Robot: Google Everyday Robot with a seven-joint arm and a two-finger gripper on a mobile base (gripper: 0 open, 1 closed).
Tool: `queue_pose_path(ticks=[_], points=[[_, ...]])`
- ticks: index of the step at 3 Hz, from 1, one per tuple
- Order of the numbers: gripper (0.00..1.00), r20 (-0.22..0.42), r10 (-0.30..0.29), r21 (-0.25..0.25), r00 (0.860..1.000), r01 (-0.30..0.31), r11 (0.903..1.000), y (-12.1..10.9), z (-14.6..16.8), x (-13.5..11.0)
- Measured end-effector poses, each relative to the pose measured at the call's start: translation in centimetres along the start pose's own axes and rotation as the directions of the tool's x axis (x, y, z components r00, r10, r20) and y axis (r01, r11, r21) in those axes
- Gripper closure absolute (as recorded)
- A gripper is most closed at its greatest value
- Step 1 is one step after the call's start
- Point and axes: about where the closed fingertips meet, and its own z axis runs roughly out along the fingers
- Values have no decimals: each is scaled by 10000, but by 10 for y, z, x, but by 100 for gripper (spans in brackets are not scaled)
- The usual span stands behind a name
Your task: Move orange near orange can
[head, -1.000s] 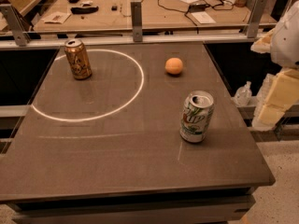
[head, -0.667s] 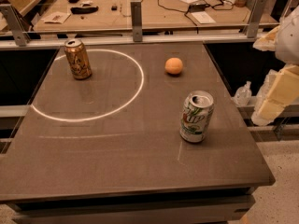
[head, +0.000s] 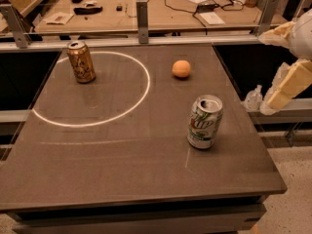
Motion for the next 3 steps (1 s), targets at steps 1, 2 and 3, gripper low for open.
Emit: queue_pose_path(ticks=[1, 2, 3], points=[[0, 138, -174, -116, 9998, 176, 9998, -16, 23, 3], [0, -23, -104, -66, 9999, 104, 9999, -31, 52, 5], [0, -127, 203, 259, 9997, -200, 9995, -51, 79, 6]])
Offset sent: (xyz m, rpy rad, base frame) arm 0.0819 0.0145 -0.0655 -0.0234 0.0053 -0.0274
